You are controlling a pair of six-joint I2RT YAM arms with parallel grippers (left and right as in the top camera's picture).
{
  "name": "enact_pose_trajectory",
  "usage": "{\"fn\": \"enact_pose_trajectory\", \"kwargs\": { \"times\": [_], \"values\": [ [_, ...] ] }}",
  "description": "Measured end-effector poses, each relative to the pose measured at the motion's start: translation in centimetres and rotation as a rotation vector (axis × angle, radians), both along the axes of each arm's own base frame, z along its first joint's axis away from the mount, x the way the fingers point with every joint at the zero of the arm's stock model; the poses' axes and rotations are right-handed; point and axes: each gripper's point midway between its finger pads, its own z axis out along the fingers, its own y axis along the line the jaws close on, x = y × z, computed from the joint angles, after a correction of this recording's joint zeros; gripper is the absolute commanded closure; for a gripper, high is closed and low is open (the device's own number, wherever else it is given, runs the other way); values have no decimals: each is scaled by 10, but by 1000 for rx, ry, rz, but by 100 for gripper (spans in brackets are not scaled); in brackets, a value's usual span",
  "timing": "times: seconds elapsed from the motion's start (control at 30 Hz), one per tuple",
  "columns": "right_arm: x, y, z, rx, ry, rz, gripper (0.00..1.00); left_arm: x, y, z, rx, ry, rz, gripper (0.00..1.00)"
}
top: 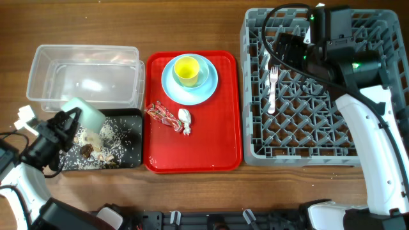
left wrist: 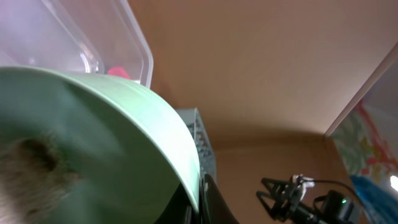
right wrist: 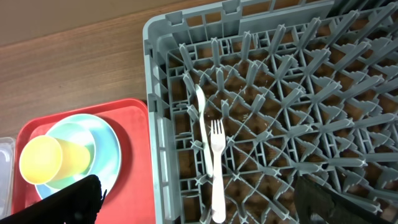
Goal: Sort waste into correct bins and load items into the dishwasher rack
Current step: 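Lift the bowl with the left gripper and tip rice onto the black tray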
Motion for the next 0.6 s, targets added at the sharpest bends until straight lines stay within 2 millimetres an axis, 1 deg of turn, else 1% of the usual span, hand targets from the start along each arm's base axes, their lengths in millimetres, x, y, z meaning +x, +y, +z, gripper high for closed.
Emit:
{"fn": "enact_pose_trajectory", "kwargs": {
  "times": [0.1,0.3,0.43,0.53,0.6],
  "values": [
    [0,0,0,0,0,0,0,-4,6,6,-17,-33,16,96],
    [0,0,0,0,0,0,0,-5,7,15,-44,-72,2,96],
    [0,0,0,0,0,0,0,-5,6,17,-77,-62,1,96],
    [0,0,0,0,0,0,0,-6,5,16,-143,-22,5,96],
    [0,0,0,0,0,0,0,-4,7,17,-125,-34,5,96]
  ]
}}
